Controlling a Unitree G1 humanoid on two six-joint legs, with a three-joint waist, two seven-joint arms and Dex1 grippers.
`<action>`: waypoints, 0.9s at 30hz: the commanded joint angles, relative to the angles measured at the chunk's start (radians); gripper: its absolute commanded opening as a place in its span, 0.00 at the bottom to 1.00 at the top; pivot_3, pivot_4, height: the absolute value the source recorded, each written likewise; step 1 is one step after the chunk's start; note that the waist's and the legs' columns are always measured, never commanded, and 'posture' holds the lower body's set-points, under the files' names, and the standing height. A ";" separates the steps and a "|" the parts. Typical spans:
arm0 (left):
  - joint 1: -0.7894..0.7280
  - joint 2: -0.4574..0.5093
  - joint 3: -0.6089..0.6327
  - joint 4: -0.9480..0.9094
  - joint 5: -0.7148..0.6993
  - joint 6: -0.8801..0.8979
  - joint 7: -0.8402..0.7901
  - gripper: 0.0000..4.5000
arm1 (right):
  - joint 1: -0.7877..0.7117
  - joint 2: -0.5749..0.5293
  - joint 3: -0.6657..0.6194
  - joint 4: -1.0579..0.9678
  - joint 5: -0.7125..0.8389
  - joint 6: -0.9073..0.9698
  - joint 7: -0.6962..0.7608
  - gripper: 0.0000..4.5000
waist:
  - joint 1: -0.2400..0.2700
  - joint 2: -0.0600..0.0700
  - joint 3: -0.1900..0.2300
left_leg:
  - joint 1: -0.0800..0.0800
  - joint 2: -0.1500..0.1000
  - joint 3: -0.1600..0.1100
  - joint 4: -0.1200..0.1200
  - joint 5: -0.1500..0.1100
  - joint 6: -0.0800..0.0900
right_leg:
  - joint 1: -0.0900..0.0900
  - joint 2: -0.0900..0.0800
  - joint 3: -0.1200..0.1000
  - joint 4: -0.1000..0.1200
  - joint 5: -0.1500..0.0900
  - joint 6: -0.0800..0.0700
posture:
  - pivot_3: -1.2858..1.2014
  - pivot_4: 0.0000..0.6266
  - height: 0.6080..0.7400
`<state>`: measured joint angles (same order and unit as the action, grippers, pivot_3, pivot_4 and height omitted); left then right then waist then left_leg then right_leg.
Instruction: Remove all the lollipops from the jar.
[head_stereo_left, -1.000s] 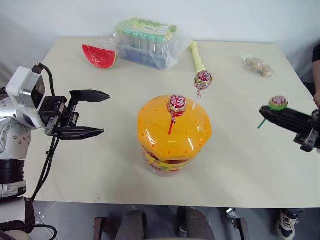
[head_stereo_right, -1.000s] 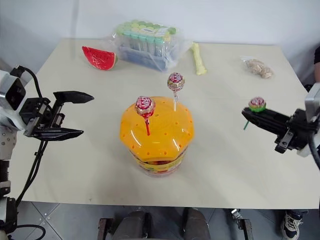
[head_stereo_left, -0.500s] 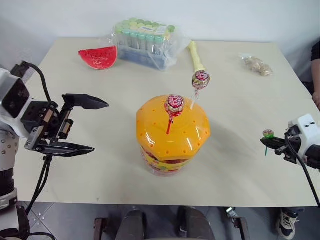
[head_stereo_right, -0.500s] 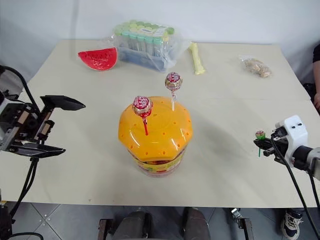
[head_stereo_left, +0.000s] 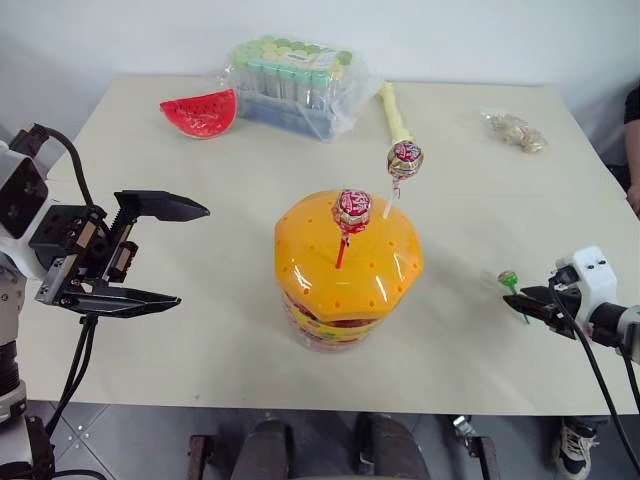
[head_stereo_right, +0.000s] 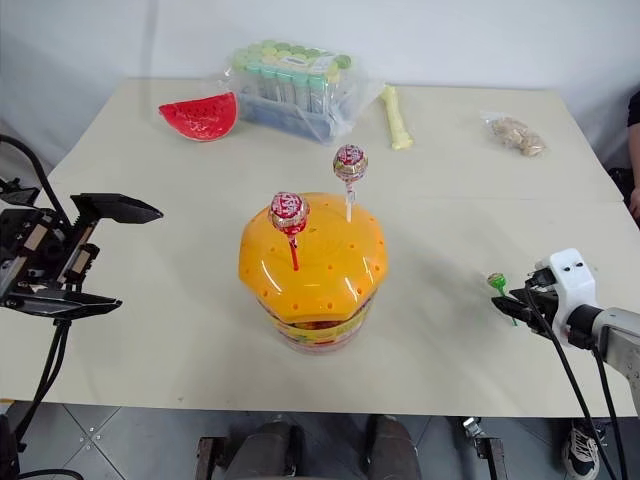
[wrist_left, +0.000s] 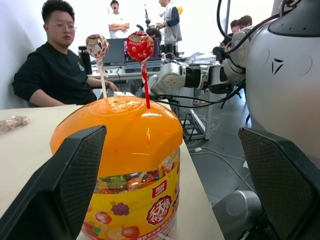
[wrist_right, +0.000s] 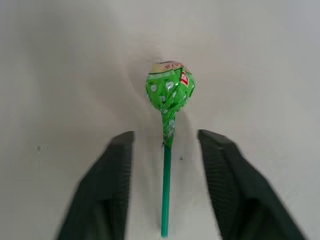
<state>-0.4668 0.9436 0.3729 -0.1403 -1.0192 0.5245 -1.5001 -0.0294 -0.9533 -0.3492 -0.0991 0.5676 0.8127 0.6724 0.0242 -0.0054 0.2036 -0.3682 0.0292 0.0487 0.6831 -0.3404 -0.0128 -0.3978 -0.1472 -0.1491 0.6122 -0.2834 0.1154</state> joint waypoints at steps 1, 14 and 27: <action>-0.010 0.019 0.018 0.007 0.009 -0.002 -0.022 1.00 | 0.026 0.009 -0.084 -0.078 0.017 0.019 -0.010 0.78 | 0.000 0.000 0.000 | 0.000 0.000 0.000 0.000 0.000 0.000 | 0.000 0.000 0.000 0.000 0.000 0.000 | 0.52 0.24 1.00; 0.053 0.034 0.034 0.063 0.059 -0.016 -0.039 1.00 | 0.154 0.044 -0.399 -0.478 0.255 -0.031 0.159 1.00 | -0.001 0.000 0.000 | 0.000 0.000 0.000 0.000 0.000 0.001 | 0.000 0.001 0.001 0.000 0.000 0.000 | 0.52 0.24 1.00; 0.029 0.030 0.001 0.156 0.110 -0.048 -0.079 1.00 | -0.133 -0.076 -0.241 -0.655 0.534 -0.010 0.111 1.00 | 0.001 0.000 0.000 | 0.000 0.001 0.000 0.000 -0.001 0.001 | -0.001 0.001 0.002 -0.001 0.001 0.000 | 0.52 0.24 1.00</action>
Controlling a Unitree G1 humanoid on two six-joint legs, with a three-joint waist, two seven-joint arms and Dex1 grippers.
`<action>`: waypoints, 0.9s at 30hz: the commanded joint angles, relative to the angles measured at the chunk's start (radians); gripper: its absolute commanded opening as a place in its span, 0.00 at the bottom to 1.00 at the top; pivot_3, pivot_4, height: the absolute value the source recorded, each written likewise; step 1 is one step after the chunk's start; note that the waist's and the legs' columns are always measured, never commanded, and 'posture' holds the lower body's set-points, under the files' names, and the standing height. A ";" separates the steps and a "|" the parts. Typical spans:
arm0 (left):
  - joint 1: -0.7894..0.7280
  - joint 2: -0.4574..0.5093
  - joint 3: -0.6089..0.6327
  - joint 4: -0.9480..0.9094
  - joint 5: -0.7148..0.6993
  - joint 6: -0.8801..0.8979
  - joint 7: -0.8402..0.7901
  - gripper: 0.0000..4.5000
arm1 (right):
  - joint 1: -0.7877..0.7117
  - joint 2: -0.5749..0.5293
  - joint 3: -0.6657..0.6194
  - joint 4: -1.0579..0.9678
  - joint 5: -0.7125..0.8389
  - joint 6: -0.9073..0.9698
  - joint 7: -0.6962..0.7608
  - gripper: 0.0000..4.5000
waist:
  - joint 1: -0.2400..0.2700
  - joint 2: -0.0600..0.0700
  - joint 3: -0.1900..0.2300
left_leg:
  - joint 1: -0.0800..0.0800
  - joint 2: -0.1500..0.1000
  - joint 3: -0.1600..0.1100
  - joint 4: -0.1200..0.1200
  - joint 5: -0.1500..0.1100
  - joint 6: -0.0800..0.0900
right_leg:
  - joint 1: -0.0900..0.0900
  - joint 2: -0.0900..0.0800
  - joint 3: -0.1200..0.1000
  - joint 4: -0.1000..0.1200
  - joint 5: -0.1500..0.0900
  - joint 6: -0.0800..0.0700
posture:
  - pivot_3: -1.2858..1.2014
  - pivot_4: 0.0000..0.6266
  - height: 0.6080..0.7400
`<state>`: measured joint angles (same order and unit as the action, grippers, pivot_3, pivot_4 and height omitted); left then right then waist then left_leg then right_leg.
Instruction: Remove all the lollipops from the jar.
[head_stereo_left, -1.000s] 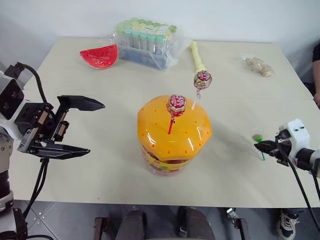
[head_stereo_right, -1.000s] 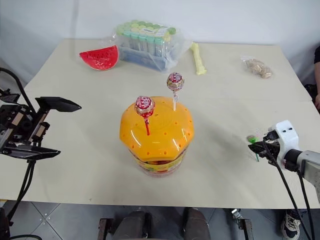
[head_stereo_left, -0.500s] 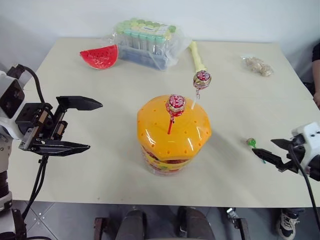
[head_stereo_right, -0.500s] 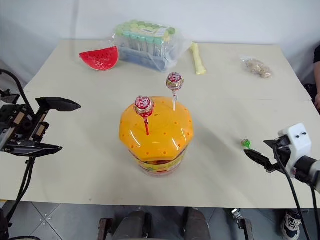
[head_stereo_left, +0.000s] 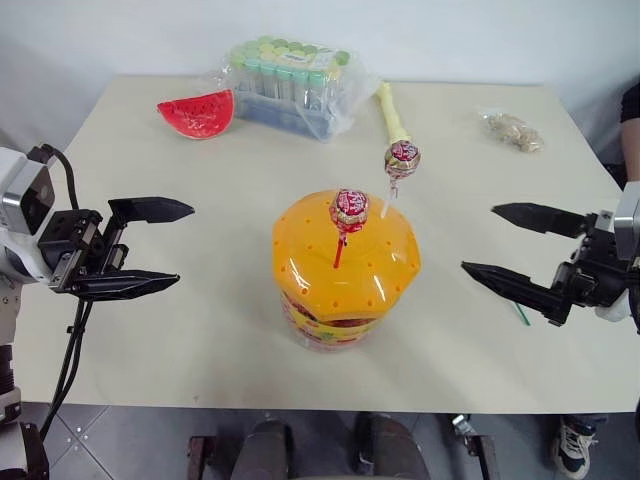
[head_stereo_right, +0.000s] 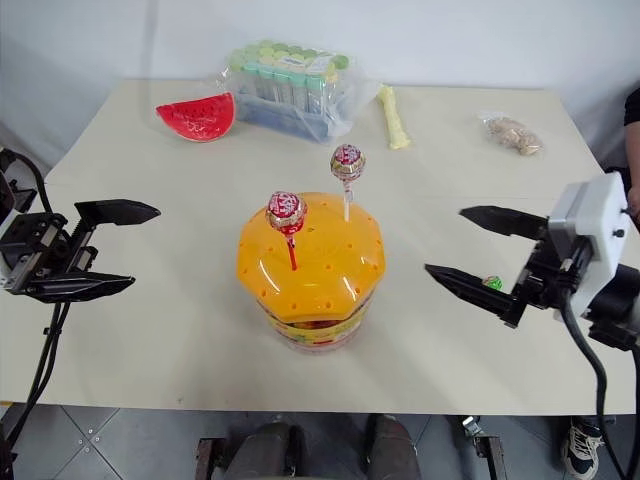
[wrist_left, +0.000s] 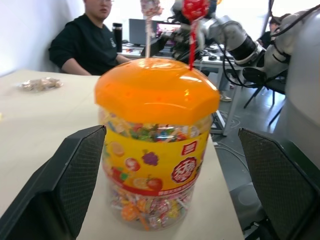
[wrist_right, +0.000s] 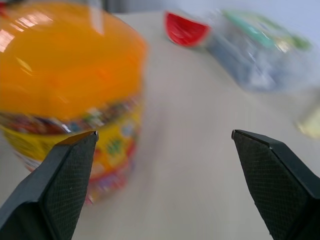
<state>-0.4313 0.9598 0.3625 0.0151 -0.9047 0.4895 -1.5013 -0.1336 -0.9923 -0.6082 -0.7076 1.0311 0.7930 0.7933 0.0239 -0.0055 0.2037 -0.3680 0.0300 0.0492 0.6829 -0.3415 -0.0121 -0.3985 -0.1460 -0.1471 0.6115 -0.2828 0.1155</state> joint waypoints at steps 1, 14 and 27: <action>-0.006 0.013 0.011 0.004 -0.003 -0.014 -0.079 1.00 | -0.036 -0.048 0.027 -0.056 0.088 0.009 -0.006 1.00 | 0.002 0.000 0.000 | 0.000 0.000 0.000 0.000 0.000 0.000 | 0.000 0.000 0.000 0.000 0.000 0.000 | 0.52 0.24 1.00; -0.023 0.002 -0.010 0.029 0.002 -0.034 -0.085 1.00 | -0.328 -0.089 0.254 -0.071 0.206 -0.039 -0.036 1.00 | -0.002 0.000 0.000 | -0.001 0.000 0.002 0.000 0.000 0.000 | -0.002 0.000 0.002 0.000 0.000 0.001 | 0.52 0.24 1.00; 0.004 -0.005 0.008 0.008 -0.010 -0.055 -0.076 1.00 | -0.408 -0.068 0.359 0.071 0.051 -0.076 0.077 1.00 | -0.001 -0.001 0.000 | -0.003 0.000 0.009 0.000 -0.001 0.001 | -0.010 0.000 0.008 0.004 0.001 0.001 | 0.52 0.24 1.00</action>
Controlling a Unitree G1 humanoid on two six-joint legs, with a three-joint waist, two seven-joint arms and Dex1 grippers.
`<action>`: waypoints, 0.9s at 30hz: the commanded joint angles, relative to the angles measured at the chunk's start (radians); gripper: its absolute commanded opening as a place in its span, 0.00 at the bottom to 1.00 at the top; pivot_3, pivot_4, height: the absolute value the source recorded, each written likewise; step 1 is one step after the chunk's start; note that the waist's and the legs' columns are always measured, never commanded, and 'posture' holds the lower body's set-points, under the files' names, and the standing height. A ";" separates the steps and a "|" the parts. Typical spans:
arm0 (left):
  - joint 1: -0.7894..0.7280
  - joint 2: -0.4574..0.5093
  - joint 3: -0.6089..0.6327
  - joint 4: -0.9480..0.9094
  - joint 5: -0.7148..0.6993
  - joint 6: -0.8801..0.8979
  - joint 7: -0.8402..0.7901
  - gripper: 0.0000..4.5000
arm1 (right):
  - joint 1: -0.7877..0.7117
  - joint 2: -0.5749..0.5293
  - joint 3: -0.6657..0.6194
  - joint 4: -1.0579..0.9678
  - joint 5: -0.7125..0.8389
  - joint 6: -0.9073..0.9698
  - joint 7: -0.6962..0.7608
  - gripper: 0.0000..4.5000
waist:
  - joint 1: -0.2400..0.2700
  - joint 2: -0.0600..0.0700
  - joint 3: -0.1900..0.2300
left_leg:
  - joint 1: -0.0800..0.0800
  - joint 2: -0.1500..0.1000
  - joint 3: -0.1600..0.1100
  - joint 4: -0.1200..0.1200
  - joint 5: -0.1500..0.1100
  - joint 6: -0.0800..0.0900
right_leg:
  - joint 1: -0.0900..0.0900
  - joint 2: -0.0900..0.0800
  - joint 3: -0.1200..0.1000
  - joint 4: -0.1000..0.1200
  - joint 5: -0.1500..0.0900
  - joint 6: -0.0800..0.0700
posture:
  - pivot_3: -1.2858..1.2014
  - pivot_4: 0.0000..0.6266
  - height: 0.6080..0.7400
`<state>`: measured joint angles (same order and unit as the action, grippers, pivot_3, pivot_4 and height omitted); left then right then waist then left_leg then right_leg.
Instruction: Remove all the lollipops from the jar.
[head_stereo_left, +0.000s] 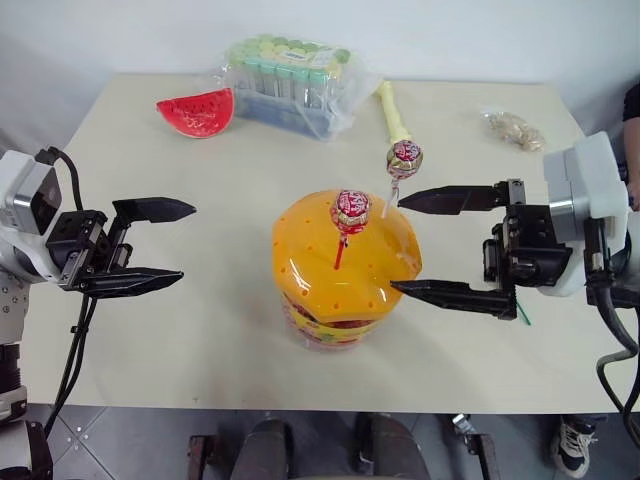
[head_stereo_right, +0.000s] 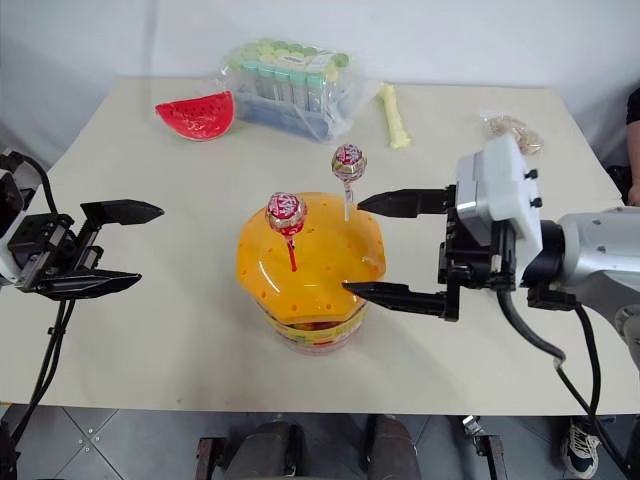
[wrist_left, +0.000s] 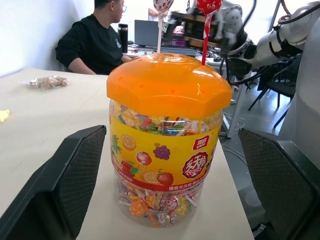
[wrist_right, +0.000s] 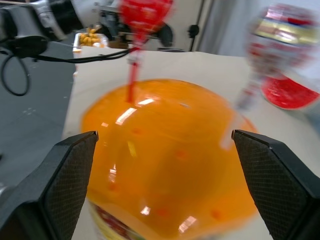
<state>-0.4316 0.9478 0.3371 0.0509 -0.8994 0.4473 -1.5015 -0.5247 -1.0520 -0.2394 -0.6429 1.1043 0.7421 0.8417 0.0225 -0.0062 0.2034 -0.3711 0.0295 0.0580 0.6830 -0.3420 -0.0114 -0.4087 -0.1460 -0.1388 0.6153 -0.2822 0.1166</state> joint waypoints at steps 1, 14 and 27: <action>0.006 0.007 0.034 -0.029 -0.017 -0.014 -0.075 1.00 | -0.023 -0.004 -0.007 0.011 -0.026 -0.024 0.031 1.00 | 0.000 0.000 0.000 | 0.000 0.000 0.001 0.000 0.000 0.000 | -0.001 0.000 0.001 0.001 0.000 0.000 | 0.52 0.24 1.00; 0.004 -0.004 0.038 -0.037 -0.019 -0.020 -0.066 1.00 | -0.224 0.165 0.161 0.164 -0.165 -0.068 0.080 1.00 | -0.019 0.000 0.000 | 0.000 0.000 0.006 0.000 0.000 0.000 | -0.005 0.000 0.006 0.004 0.000 0.000 | 0.52 0.24 1.00; 0.023 0.003 0.063 -0.052 -0.024 -0.017 -0.054 1.00 | -0.329 0.272 0.191 0.227 -0.207 -0.060 0.116 0.20 | -0.024 0.000 0.000 | 0.000 0.000 0.007 0.000 0.000 0.001 | -0.005 0.000 0.006 0.005 0.000 0.000 | 0.52 0.24 1.00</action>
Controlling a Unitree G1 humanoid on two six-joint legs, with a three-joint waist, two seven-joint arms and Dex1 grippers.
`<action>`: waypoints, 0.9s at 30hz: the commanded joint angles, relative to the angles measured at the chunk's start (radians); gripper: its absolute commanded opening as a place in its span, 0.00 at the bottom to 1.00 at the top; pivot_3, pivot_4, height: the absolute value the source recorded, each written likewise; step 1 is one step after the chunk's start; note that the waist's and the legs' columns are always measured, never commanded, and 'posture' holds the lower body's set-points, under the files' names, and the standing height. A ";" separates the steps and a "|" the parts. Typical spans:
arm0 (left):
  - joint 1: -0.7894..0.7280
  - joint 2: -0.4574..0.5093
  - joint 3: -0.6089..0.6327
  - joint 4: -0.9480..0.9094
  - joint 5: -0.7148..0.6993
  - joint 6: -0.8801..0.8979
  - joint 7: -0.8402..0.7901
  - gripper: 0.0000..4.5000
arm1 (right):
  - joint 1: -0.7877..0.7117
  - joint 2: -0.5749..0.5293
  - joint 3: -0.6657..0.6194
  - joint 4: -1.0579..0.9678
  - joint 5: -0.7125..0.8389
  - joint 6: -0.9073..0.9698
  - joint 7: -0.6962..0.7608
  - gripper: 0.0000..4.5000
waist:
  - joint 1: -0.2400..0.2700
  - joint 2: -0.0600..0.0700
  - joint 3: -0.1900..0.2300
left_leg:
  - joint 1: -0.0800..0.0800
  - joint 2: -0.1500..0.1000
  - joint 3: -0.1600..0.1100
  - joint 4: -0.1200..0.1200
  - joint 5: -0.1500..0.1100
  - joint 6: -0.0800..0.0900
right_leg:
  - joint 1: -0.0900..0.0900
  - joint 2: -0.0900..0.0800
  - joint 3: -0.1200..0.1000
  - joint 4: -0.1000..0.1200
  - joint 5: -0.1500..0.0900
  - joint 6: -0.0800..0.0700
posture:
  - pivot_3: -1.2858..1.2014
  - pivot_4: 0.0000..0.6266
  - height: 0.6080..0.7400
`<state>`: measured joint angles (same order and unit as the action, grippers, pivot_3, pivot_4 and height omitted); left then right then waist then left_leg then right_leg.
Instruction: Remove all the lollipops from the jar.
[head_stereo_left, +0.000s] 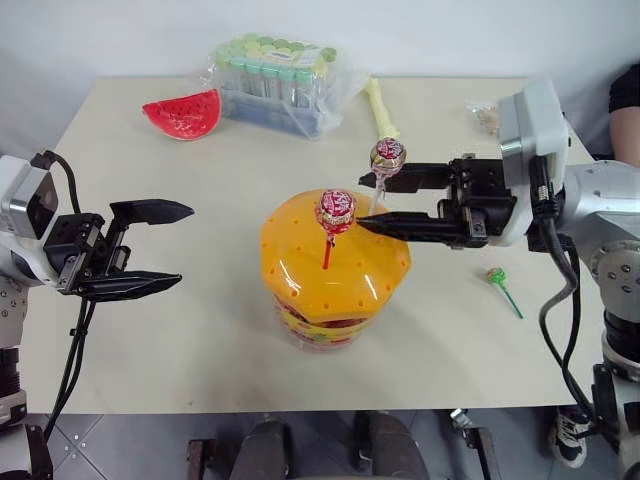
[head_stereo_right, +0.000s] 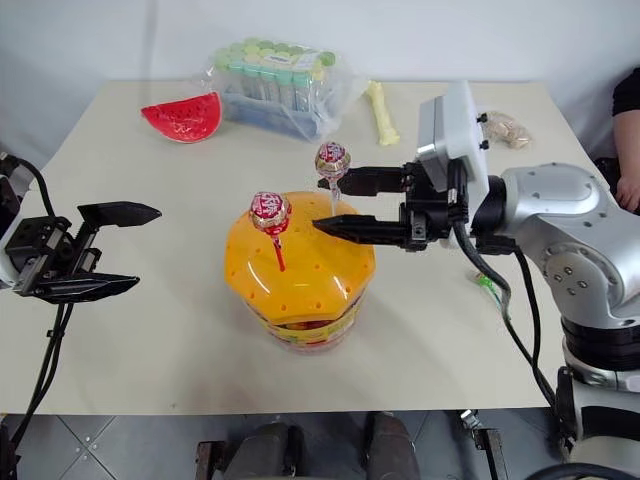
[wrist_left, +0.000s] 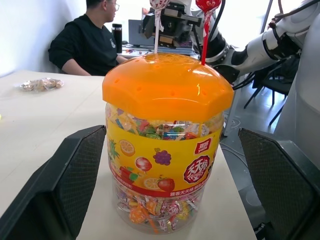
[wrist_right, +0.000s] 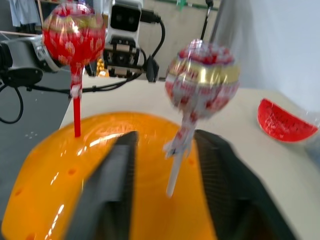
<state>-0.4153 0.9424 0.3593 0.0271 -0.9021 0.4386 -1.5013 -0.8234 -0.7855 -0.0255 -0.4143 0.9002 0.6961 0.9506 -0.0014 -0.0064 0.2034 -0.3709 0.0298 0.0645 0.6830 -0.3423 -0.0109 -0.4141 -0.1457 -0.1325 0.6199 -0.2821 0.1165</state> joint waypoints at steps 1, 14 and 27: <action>0.008 0.009 0.043 -0.029 -0.021 -0.008 -0.053 1.00 | -0.035 0.009 -0.023 0.000 -0.007 -0.015 0.008 0.14 | 0.000 0.000 0.000 | 0.000 0.000 0.000 0.000 0.000 0.000 | 0.000 0.000 0.000 0.000 0.000 0.000 | 0.52 0.24 1.00; -0.009 0.009 0.045 -0.024 -0.023 0.000 -0.057 1.00 | -0.181 0.026 -0.170 0.142 -0.008 -0.015 -0.067 0.01 | 0.000 0.000 0.000 | 0.000 0.000 0.001 0.000 0.000 0.000 | -0.001 0.000 0.000 0.000 0.000 0.000 | 0.52 0.24 1.00; -0.017 -0.004 0.023 -0.005 -0.022 0.004 -0.074 1.00 | 0.397 -0.386 -0.498 0.226 -0.062 0.428 -0.163 0.01 | 0.017 -0.001 -0.001 | 0.000 0.000 0.004 0.000 -0.002 0.003 | -0.001 0.000 0.002 -0.002 0.000 0.001 | 0.52 0.24 1.00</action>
<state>-0.4306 0.9391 0.3711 0.0413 -0.9048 0.4462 -1.5014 -0.4640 -1.1400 -0.4525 -0.1899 0.8718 1.1097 0.7918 0.0158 -0.0074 0.2028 -0.3710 0.0297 0.0691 0.6829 -0.3443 -0.0078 -0.4150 -0.1460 -0.1300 0.6184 -0.2817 0.1173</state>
